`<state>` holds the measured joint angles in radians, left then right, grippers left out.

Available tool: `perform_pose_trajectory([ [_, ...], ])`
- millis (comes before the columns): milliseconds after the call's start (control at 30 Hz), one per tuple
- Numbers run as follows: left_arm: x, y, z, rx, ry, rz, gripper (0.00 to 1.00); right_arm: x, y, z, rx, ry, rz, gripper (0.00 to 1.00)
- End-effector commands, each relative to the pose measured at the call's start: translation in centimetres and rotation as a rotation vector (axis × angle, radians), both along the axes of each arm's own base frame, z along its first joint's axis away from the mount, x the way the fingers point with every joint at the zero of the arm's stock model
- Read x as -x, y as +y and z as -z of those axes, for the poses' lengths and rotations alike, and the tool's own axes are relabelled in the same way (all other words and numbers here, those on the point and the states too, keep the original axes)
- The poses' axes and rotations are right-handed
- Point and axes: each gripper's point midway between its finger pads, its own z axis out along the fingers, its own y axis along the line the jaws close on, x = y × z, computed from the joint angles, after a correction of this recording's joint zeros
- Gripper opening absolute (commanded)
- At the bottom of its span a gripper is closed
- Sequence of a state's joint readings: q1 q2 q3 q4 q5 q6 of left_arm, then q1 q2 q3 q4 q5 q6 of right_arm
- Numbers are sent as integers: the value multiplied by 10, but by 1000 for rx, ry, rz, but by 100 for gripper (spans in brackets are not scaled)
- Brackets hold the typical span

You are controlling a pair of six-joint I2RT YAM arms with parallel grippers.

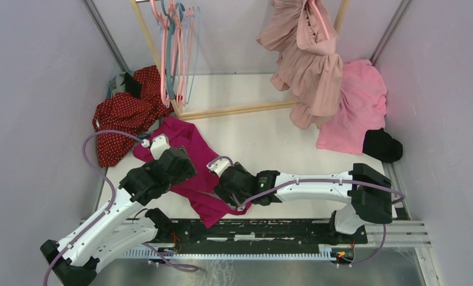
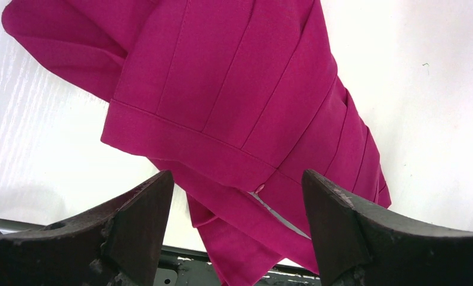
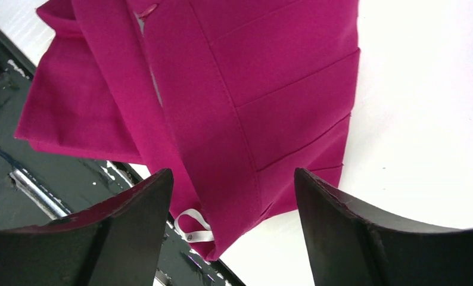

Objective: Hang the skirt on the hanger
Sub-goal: Flatten out the skirt at the center of the board.

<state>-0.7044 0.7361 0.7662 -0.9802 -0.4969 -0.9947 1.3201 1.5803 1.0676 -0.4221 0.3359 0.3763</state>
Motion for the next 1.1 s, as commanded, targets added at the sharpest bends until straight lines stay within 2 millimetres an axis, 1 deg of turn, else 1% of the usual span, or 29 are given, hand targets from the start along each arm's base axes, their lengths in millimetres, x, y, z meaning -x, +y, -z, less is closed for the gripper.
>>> perform_pose_trajectory([
  [0, -6, 4, -23, 33, -65, -53, 86, 5, 17, -4, -54, 4, -64, 79],
  [67, -7, 3, -26, 41, -71, -51, 86, 3, 15, 3, -20, -7, -70, 76],
  [167, -8, 0, -26, 46, -72, -41, 86, -7, 12, 8, 22, -44, -48, 65],
  [200, -8, -1, -24, 41, -66, -36, 86, -11, 13, 6, 19, -50, -36, 59],
  [300, -9, -4, -19, 38, -52, -22, 86, -25, 13, 3, 6, -46, 0, 29],
  [367, -9, -7, -15, 38, -41, -9, 86, -33, 11, -4, -13, -50, 24, 16],
  [400, -9, -9, -12, 36, -32, 1, 86, -38, 10, -8, -25, -52, 37, 13],
  [467, -10, -14, -7, 40, -17, 23, 85, -46, 4, -17, -50, -57, 61, 10],
  [533, -10, -20, -2, 45, -4, 44, 85, -57, -4, -31, -89, -66, 99, 6],
  [667, -12, -31, 8, 51, 24, 85, 85, -76, -24, -44, -162, -32, 174, 3],
  [733, -14, -36, 11, 57, 35, 106, 85, -83, -35, -48, -185, -18, 206, 1],
  [867, -14, -44, 18, 47, 61, 143, 84, -93, -57, -50, -188, -9, 260, 1],
  [967, -14, -50, 21, 43, 72, 174, 83, -96, -71, -52, -192, -3, 287, 1],
  [1067, -12, -64, 24, 40, 74, 211, 82, -98, -84, -53, -195, 5, 312, 1],
])
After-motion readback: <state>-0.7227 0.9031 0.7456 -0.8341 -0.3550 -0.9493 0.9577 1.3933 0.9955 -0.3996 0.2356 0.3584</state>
